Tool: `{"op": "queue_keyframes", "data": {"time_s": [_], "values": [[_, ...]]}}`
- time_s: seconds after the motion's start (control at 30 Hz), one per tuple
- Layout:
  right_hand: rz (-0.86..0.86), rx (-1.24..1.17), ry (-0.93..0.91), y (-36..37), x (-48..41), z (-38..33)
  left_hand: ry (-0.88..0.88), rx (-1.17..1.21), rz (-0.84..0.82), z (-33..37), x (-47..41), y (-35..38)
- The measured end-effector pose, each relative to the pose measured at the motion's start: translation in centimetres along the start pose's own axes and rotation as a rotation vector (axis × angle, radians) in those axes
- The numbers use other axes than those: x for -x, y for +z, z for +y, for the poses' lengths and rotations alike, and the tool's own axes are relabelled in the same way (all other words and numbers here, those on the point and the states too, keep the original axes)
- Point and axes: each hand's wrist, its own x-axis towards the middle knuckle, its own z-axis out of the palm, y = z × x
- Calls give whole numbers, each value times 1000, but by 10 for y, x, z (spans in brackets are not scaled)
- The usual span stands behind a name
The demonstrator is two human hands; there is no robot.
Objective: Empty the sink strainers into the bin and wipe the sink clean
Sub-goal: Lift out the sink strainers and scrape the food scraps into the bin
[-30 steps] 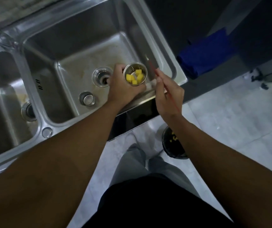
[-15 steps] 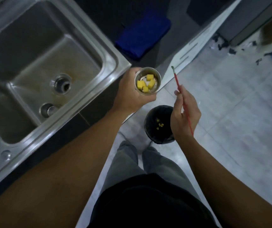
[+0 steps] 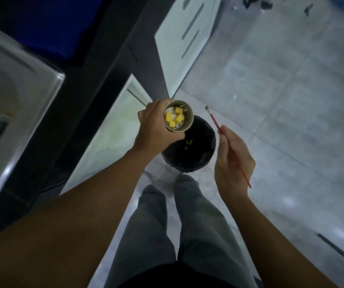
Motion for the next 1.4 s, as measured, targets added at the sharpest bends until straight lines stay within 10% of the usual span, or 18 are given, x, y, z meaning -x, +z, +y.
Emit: {"op": "queue_keyframes", "data": {"time_s": [0.73, 1.4], "values": [[-334, -16, 217, 64, 3, 112, -115, -125, -347, -95, -12, 142], [-291, 67, 18, 89, -6, 139, -176, -217, -363, -109, -16, 156]]}}
